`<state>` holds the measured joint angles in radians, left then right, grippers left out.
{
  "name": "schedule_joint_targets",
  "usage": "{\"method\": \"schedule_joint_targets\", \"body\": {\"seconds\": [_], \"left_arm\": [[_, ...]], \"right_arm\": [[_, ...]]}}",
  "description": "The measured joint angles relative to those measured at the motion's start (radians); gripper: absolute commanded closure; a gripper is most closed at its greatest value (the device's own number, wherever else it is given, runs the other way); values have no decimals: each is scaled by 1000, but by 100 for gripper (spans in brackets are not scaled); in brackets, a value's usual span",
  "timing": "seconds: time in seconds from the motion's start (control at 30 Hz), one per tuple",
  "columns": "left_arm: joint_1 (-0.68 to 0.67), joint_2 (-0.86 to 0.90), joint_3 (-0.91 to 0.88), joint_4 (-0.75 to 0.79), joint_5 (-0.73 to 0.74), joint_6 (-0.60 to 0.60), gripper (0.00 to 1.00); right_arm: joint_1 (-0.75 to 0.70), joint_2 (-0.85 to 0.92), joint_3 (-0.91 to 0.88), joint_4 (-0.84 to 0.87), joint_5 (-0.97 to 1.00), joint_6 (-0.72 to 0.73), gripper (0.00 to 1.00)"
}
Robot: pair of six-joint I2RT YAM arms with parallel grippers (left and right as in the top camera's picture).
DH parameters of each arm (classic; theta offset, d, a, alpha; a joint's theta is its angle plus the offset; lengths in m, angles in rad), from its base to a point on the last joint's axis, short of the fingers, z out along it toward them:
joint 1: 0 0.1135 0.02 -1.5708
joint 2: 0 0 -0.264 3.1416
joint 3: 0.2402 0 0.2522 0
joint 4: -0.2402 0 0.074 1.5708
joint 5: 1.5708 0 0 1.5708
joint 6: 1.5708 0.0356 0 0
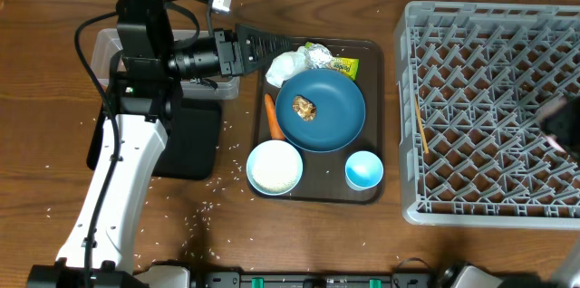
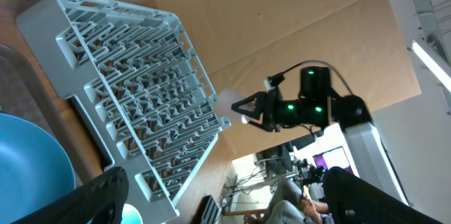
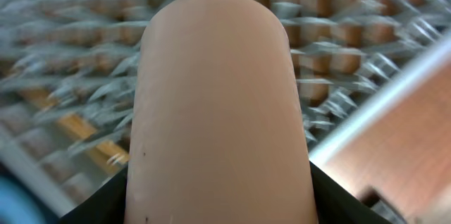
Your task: Sort waste into correct bins and load items into the dishwasher rack
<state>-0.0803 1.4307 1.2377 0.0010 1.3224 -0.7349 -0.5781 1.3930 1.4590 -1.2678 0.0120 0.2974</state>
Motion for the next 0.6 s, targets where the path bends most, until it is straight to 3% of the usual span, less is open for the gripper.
{"method": "schedule_joint_targets", "body": {"seconds": [0.27,0.5,0.57,0.6], "left_arm": [[0,0,0,0,7,-2,11],[0,0,0,0,10,-2,11],[0,0,0,0,10,-2,11],[0,0,0,0,10,-2,11]], "right_arm": [[-200,155,0,26,-10,59,51],[-257,253,0,39,-91,64,52],[-260,283,0,48,-106,66,46],[-261,297,0,47,-117,67,37]]}}
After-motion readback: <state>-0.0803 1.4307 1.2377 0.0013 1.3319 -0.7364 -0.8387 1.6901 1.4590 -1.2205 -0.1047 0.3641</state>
